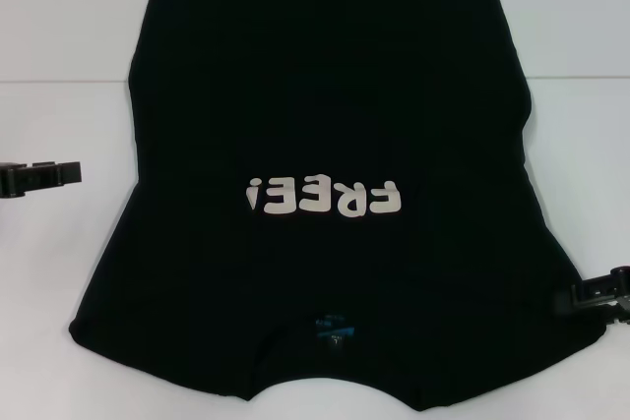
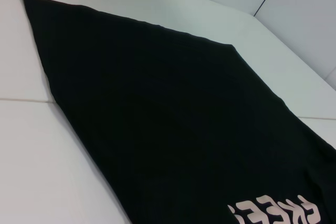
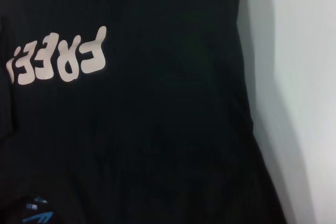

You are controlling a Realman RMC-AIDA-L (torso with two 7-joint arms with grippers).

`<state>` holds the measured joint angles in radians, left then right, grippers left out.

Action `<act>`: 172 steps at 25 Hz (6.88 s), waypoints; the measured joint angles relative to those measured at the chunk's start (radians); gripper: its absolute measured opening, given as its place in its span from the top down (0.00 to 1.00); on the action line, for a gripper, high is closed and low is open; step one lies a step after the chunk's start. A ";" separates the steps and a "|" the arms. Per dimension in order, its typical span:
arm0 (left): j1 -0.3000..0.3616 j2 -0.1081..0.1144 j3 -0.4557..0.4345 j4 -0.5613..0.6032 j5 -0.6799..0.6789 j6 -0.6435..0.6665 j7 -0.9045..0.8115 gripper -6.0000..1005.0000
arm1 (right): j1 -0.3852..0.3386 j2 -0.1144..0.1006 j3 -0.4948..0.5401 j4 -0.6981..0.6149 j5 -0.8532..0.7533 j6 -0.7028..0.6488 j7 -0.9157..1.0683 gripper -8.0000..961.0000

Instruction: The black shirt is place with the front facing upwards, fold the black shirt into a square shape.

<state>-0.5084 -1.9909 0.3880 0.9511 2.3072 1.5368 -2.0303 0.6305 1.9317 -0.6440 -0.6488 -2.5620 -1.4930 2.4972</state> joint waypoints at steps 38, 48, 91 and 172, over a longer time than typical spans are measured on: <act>0.019 -0.002 -0.042 0.007 0.000 0.008 0.005 0.53 | -0.013 -0.009 -0.001 0.016 0.012 -0.023 -0.028 0.98; 0.056 0.006 -0.072 0.069 0.000 0.102 -0.022 0.53 | -0.028 -0.048 0.092 0.002 0.013 -0.083 -0.059 0.98; -0.080 0.029 0.140 -0.112 0.390 0.063 -0.307 0.41 | -0.055 -0.027 0.105 0.012 0.006 -0.077 -0.161 0.97; -0.110 0.019 0.229 -0.213 0.457 -0.018 -0.288 0.92 | -0.082 -0.027 0.125 0.014 0.013 -0.067 -0.172 0.97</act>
<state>-0.6181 -1.9716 0.6173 0.7386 2.7640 1.5191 -2.3186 0.5486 1.9042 -0.5187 -0.6350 -2.5488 -1.5603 2.3257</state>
